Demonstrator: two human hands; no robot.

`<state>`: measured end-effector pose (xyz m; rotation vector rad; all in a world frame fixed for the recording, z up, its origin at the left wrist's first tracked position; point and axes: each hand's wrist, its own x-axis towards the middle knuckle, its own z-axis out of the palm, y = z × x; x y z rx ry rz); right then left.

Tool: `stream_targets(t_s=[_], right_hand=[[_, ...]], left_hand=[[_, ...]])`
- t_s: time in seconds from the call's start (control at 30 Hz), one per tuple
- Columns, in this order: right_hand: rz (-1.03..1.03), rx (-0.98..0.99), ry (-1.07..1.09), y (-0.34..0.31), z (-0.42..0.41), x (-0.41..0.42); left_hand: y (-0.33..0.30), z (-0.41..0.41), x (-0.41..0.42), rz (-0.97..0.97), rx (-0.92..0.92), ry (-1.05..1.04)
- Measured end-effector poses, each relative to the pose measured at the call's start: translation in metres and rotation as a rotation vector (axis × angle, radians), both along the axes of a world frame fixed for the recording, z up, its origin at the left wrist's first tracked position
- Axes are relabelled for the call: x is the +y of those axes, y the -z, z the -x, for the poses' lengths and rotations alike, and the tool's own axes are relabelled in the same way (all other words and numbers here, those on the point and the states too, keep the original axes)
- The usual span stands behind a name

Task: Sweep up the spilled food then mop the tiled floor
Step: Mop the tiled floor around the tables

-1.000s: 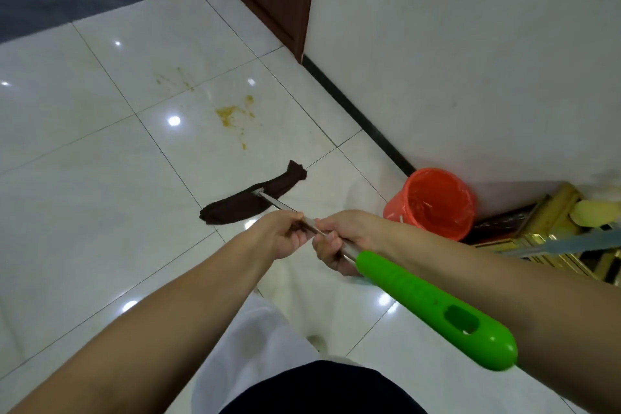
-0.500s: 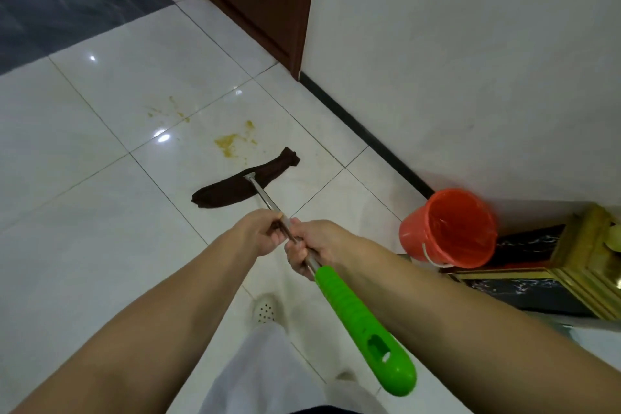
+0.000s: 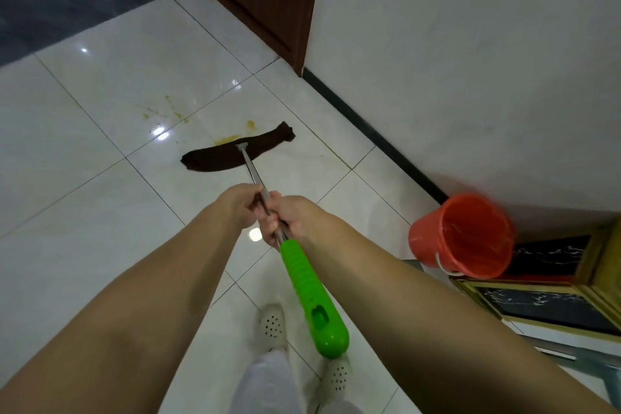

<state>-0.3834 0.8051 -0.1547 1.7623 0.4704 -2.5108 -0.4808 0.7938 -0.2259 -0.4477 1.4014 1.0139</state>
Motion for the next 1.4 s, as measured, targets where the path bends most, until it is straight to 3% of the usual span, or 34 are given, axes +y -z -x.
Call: stream_targets(t_s=[0.33, 0.73, 0.93, 1.4], right_hand=[[0.051, -0.028, 0.069, -0.013, -0.083, -0.030], [0.063, -0.037, -0.036, -0.033, -0.251, -0.101], [-0.032, -0.061, -0.117, -0.055, -0.317, -0.114], [-0.082, 0.069, -0.144, -0.099, -0.335, -0.108]], left_hand=[[-0.006, -0.074, -0.035, -0.039, -0.022, 0.011], [-0.033, -0.245, -0.116, -0.082, -0.026, -0.061], [-0.043, -0.310, -0.135, -0.119, -0.024, -0.130], [-0.098, -0.324, -0.128, -0.242, 0.103, -0.264]])
